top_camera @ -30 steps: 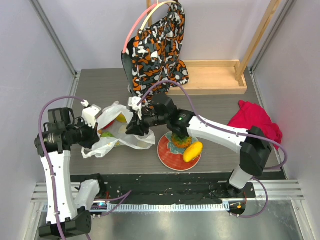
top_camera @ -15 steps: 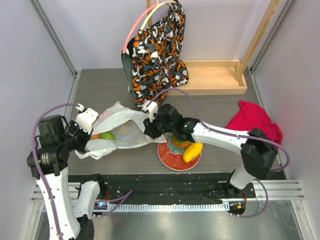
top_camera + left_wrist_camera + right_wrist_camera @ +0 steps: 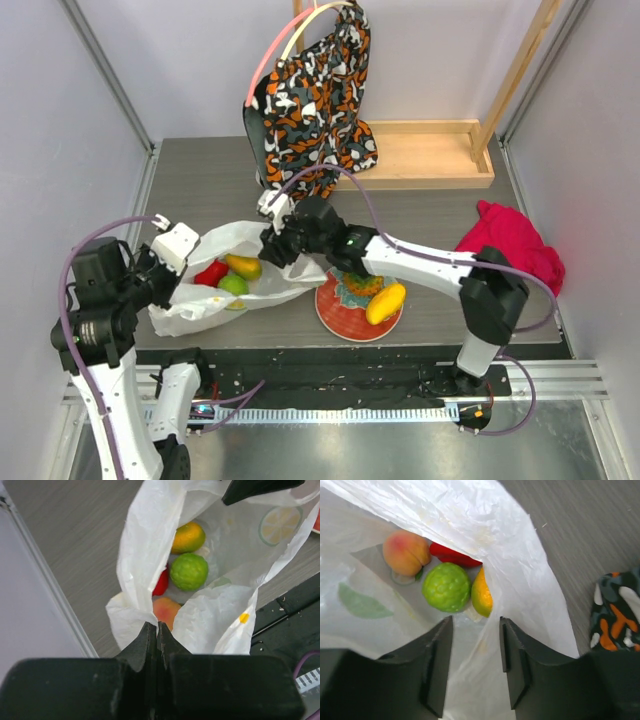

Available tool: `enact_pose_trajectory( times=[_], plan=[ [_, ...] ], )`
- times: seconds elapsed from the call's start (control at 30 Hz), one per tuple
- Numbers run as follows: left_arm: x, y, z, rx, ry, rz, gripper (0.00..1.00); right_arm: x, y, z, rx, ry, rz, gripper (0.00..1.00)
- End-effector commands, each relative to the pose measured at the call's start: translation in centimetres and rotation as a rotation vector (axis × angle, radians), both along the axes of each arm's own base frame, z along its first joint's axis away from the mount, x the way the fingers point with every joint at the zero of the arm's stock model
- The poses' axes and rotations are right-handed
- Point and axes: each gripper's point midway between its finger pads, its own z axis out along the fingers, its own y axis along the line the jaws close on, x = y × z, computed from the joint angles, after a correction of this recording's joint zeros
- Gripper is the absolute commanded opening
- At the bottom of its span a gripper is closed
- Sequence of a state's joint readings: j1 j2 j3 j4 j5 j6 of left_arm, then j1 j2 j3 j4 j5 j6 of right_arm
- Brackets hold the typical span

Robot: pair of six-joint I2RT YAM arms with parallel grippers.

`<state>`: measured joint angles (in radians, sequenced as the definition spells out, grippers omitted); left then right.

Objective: Take the fake fruits out of the plastic bag
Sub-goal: Adjust the plastic bag at the center of the board.

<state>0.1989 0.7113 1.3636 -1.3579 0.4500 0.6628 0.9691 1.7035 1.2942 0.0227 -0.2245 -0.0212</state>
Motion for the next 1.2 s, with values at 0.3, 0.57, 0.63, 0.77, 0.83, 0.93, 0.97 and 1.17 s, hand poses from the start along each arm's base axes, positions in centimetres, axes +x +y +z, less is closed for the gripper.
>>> enact_pose_trajectory(
  times=[0.3,0.57,0.63,0.77,0.83,0.93,0.97,1.17],
  plan=[
    [-5.2,2.5,-5.1,0.113,0.148,0.142,0.00,-2.7,6.9,-2.1,0.013,-0.058,0.174,0.50],
    [-6.0,1.6,-5.6,0.075,0.153,0.124,0.00,0.2,5.3,1.4,-0.082,-0.366,-0.043,0.57],
    [-5.9,1.4,-5.6,0.065,0.134,0.118,0.00,-0.9,5.2,2.6,-0.051,-0.376,0.031,0.55],
    [-5.8,1.0,-5.7,0.042,0.117,0.115,0.00,-4.1,6.7,0.6,-0.018,-0.301,0.220,0.47],
    [-5.7,0.9,-5.5,0.031,0.124,0.120,0.00,-3.7,7.5,-1.3,-0.040,-0.247,0.199,0.47],
    [-5.9,0.7,-5.1,0.023,0.121,0.113,0.00,-3.3,8.3,-1.7,-0.020,-0.223,0.174,0.46],
    [-5.9,0.6,-4.9,0.022,0.115,0.109,0.00,-3.2,8.7,-2.5,-0.028,-0.216,0.178,0.46],
    [-6.4,0.3,-4.3,0.028,0.086,0.092,0.00,-0.8,9.7,-4.4,-0.059,-0.219,0.078,0.57]
  ],
)
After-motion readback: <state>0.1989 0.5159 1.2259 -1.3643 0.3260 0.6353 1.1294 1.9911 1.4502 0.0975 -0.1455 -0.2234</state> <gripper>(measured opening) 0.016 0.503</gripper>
